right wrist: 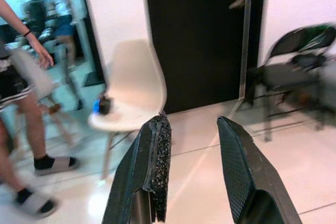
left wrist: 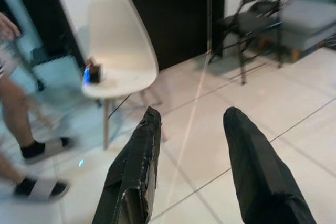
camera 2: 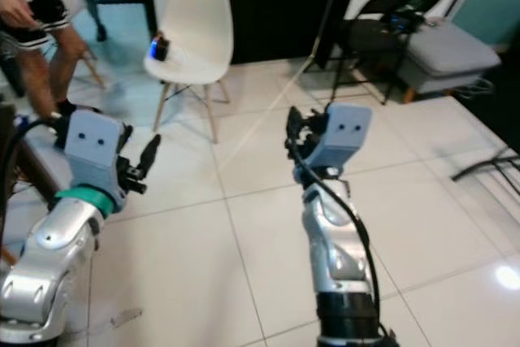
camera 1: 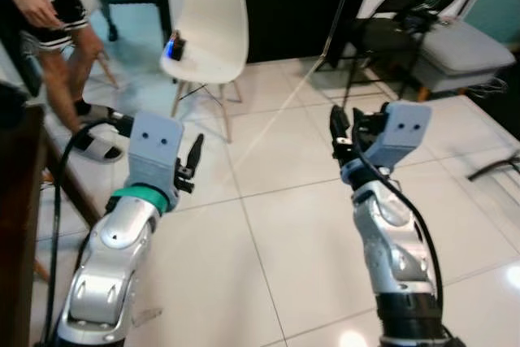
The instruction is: Hang hanger
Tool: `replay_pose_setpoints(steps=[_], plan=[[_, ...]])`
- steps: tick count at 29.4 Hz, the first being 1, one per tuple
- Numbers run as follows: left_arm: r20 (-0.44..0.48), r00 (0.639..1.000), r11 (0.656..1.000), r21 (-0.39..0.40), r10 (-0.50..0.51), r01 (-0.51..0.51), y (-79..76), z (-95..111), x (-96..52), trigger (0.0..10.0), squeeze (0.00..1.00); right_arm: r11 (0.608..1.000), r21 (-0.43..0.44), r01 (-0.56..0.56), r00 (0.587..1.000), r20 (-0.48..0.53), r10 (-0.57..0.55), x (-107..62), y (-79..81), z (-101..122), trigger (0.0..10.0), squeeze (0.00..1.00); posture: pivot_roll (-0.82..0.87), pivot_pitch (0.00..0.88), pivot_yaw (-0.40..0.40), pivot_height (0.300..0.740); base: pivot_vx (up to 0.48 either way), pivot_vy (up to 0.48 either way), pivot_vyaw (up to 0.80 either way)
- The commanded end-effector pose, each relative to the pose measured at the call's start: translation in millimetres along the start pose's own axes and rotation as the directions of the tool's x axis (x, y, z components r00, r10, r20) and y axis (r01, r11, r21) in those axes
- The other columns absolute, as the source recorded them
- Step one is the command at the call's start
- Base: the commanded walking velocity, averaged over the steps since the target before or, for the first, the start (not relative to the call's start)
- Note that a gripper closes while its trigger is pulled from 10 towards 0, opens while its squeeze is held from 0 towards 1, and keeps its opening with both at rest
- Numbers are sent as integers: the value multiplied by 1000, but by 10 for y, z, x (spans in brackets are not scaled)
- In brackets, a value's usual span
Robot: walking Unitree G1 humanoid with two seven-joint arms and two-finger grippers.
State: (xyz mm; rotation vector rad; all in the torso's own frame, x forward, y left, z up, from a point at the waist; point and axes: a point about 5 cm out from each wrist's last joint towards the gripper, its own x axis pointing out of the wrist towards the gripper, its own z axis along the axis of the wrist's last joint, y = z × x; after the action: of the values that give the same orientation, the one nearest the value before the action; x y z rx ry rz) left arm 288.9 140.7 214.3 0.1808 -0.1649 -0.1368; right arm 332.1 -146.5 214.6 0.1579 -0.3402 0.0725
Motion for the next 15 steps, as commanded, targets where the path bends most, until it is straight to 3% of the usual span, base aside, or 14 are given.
replay_pose_setpoints(steps=[1,3,9,15], plan=[[-15,1000,1000,-4,-4,4,4,-42,-7,10000,0,1000,4,6,1000,-10,-6,-20,3,-34,10000,0,76,56,5,740,0,0,-800],[-11,1000,1000,-2,-5,5,4,-40,-4,10000,0,1000,4,7,1000,-10,-7,-19,1,-35,10000,0,75,56,5,740,0,0,-800],[8,1000,1000,0,-10,10,2,-32,5,10000,0,1000,-2,12,1000,-7,-12,-18,-10,-38,10000,0,75,52,5,740,402,0,-800],[7,1000,1000,3,-7,7,5,-34,11,10000,0,1000,-16,7,1000,-10,-7,-18,-3,-55,10000,0,77,51,5,740,461,0,0]])
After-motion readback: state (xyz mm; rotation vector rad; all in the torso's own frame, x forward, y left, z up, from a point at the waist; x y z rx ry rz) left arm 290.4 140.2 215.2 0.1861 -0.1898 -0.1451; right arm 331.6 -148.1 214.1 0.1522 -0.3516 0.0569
